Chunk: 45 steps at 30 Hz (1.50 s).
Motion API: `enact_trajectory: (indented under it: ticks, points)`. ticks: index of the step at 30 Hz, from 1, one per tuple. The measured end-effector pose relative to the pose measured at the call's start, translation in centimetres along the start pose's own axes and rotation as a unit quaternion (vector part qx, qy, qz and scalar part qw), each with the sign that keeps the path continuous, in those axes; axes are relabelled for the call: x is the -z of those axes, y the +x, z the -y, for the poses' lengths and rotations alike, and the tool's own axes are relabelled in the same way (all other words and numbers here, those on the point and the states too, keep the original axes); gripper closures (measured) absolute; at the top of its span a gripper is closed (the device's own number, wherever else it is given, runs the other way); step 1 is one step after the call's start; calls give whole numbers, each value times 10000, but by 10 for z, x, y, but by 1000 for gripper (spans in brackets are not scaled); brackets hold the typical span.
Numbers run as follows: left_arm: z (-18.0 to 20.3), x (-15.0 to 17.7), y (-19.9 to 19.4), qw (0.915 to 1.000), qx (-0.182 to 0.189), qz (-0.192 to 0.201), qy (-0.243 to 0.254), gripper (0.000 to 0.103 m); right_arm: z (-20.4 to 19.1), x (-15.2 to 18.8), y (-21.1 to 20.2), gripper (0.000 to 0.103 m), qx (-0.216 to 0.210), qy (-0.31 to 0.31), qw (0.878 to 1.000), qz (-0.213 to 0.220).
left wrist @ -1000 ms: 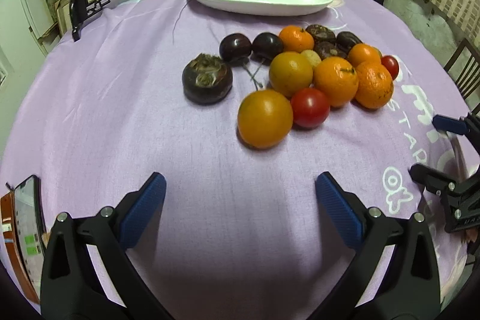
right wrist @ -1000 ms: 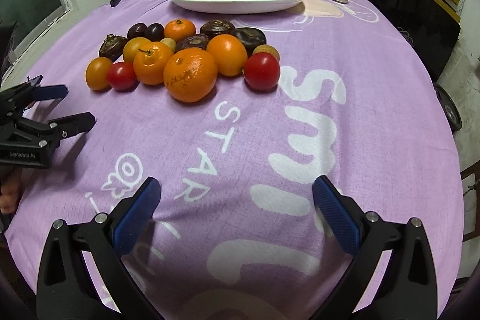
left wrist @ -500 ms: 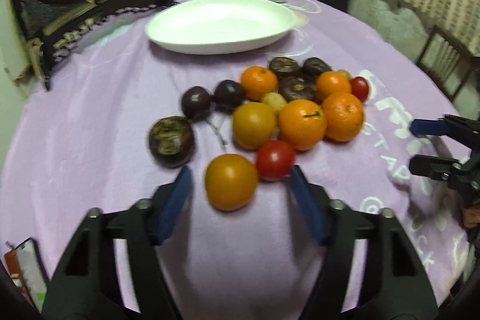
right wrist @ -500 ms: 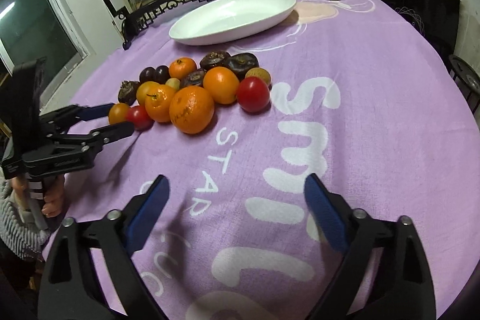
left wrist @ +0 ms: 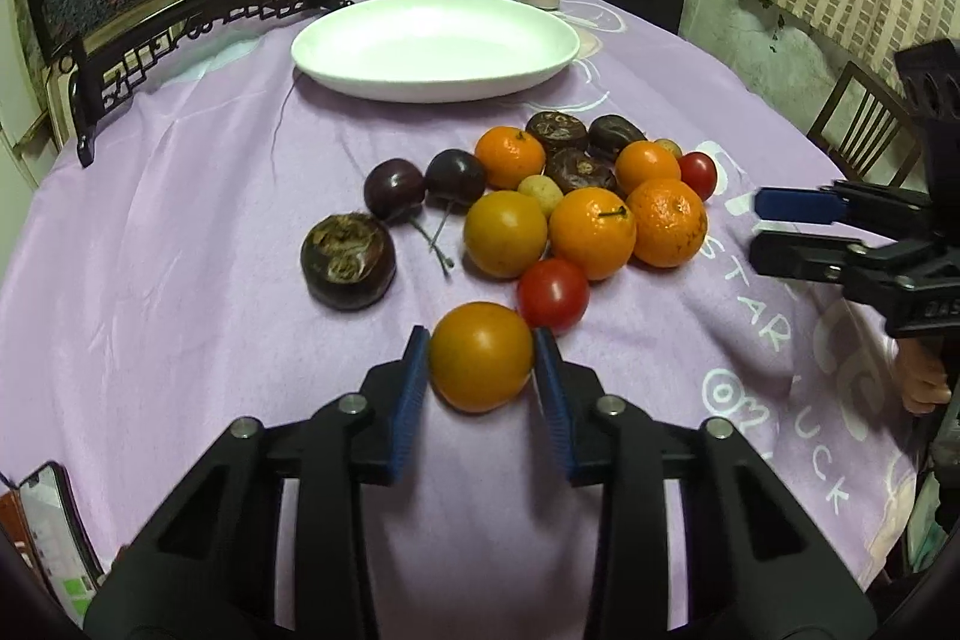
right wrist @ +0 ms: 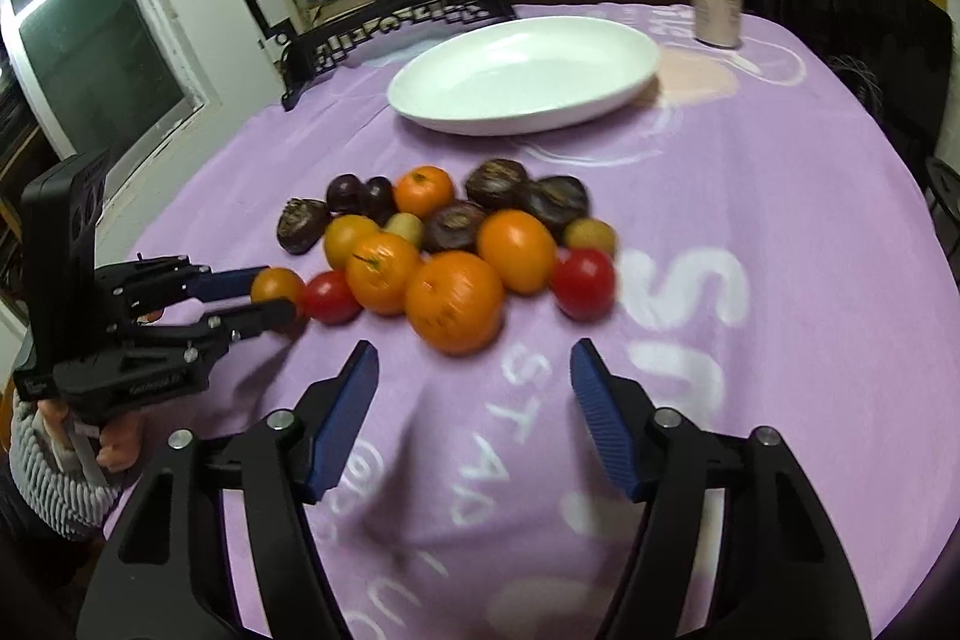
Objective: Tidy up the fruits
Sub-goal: 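Carry the tomato to the plate with the left gripper while the right places a mandarin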
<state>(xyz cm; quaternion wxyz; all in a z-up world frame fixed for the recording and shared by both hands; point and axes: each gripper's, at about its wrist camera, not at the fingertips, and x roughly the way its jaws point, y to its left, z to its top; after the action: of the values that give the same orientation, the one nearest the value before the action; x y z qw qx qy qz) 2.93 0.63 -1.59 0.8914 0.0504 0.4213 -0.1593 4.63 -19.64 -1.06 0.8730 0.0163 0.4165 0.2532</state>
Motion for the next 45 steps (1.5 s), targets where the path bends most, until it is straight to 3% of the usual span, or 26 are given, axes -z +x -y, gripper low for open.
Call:
enact_trajectory:
  ticks: [8, 14, 17, 21, 26, 30, 32, 36, 39, 40, 41, 43, 45]
  points:
    - [7, 2, 0, 9998, -56, 20, 182, 67, -9, -8, 33, 58, 54, -29, 9998, -175]
    - [1, -4, -6, 9999, -3, 132, 2, 67, -4, -6, 29, 63, -108, -32, 9999, -42]
    - [-4, -17, -16, 9995, 29, 265, -159, 67, -6, -8, 12, 63, -240, -28, 9995, 221]
    - [-7, -62, -23, 9985, -169, 488, -159, 67, -2, -32, -10, 68, -158, 9, 9987, 486]
    - [-18, -130, -1, 9970, -202, 678, -298, 67, 17, -96, -13, 72, 10, 126, 9964, 841]
    - [-32, -157, 37, 9968, -112, 455, -641, 67, 42, -127, 16, 72, -181, 425, 9974, 552]
    - [-37, -157, 46, 9964, 29, 374, -754, 67, 47, -114, 9, 72, -322, 490, 9970, 496]
    - [-30, -150, 47, 9974, 36, 448, -571, 67, 41, -61, -28, 71, -170, 119, 9987, 455]
    - [-23, -147, 46, 9980, 131, 409, -470, 67, 31, -19, -47, 70, -396, 61, 9989, 227]
    - [-19, -146, 44, 9982, 107, 432, -402, 67, 25, -2, -57, 67, -407, -39, 9990, 156]
    - [-15, -145, 42, 9984, 91, 463, -320, 67, 19, 13, -66, 49, -364, -128, 9992, 108]
    - [-9, -142, 40, 9984, 141, 481, -259, 67, 14, 44, -85, 23, -180, -163, 9996, 142]
    - [-3, -140, 37, 9984, 200, 496, -204, 67, 6, 72, -100, 22, 67, -207, 9997, 97]
